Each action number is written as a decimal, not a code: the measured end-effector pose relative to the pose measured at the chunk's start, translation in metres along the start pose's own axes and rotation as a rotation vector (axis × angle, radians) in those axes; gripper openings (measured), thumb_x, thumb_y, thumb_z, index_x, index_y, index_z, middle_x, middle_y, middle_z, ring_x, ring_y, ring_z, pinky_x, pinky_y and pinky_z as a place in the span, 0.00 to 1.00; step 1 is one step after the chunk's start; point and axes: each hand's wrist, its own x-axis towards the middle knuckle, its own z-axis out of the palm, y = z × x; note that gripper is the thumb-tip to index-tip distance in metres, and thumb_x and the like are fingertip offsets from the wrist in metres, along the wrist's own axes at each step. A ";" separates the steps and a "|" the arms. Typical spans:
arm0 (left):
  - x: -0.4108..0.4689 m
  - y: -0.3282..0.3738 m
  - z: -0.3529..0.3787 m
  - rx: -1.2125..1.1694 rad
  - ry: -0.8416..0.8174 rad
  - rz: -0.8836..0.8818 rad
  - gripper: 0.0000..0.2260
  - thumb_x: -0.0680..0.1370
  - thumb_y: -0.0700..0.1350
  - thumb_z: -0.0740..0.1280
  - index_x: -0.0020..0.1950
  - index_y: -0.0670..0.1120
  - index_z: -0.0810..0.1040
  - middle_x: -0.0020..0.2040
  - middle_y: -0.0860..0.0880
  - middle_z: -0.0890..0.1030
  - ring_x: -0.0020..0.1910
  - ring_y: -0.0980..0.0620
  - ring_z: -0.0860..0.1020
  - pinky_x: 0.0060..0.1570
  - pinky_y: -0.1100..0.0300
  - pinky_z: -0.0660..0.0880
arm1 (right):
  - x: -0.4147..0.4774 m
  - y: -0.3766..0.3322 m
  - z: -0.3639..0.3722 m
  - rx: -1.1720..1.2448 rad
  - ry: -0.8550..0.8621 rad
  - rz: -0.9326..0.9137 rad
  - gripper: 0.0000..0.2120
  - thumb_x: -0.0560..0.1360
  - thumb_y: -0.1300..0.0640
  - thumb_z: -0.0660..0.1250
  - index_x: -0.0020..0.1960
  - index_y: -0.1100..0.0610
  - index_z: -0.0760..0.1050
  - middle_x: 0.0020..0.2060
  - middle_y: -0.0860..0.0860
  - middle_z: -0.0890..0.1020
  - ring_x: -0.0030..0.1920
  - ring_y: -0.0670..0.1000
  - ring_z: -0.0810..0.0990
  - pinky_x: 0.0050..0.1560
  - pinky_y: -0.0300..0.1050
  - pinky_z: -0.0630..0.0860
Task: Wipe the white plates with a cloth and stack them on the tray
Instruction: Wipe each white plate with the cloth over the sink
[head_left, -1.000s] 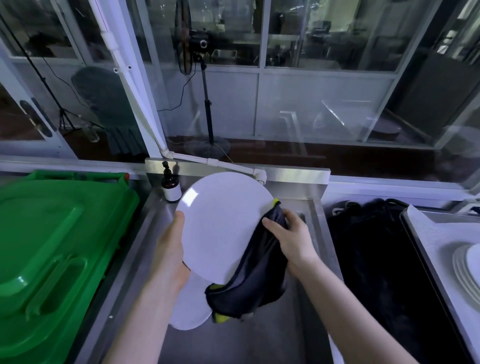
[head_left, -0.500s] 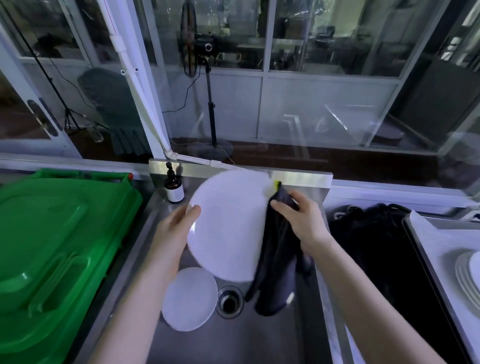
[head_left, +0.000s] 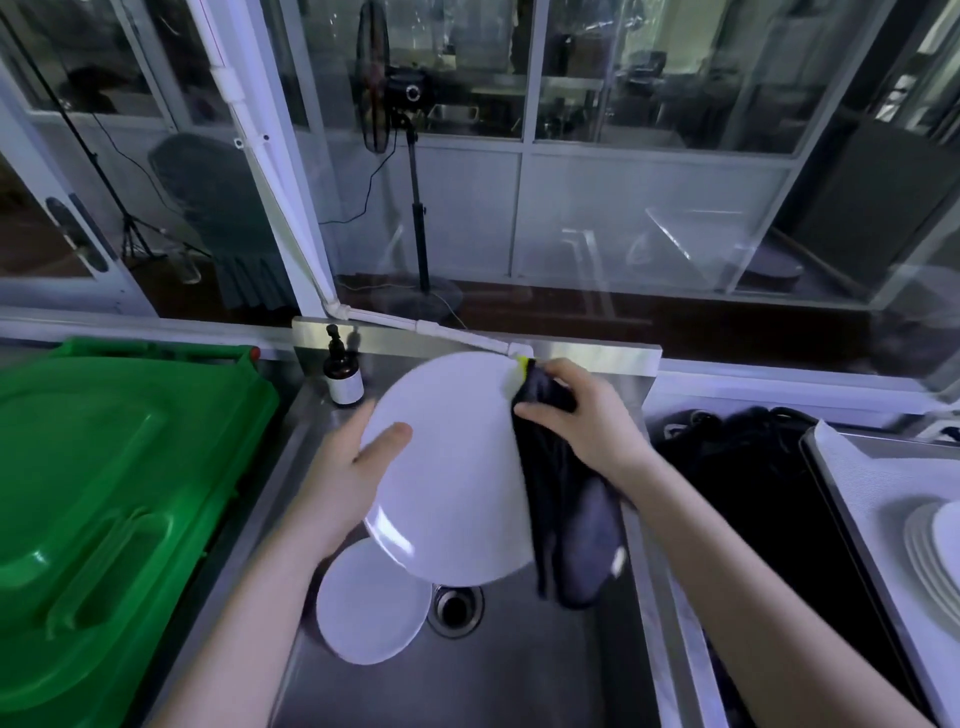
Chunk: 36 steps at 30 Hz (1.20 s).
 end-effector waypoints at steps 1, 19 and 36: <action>0.002 0.002 0.000 0.034 -0.032 -0.005 0.10 0.74 0.57 0.66 0.54 0.65 0.81 0.52 0.57 0.86 0.52 0.55 0.84 0.50 0.55 0.78 | 0.006 -0.006 -0.003 -0.084 -0.072 -0.056 0.13 0.70 0.55 0.77 0.49 0.55 0.76 0.43 0.51 0.82 0.46 0.53 0.77 0.50 0.47 0.72; 0.002 -0.012 0.000 -0.232 0.042 -0.104 0.09 0.72 0.55 0.71 0.52 0.62 0.85 0.52 0.54 0.87 0.49 0.53 0.86 0.36 0.61 0.81 | -0.017 0.004 0.014 0.248 0.164 0.107 0.12 0.70 0.58 0.77 0.50 0.54 0.78 0.44 0.46 0.84 0.45 0.45 0.81 0.48 0.34 0.74; -0.009 -0.017 0.034 -0.264 0.261 -0.231 0.09 0.81 0.47 0.68 0.42 0.55 0.84 0.46 0.54 0.87 0.45 0.49 0.85 0.45 0.52 0.78 | -0.075 0.034 0.053 0.561 0.417 0.580 0.06 0.71 0.59 0.75 0.45 0.58 0.79 0.41 0.54 0.85 0.45 0.54 0.83 0.49 0.50 0.79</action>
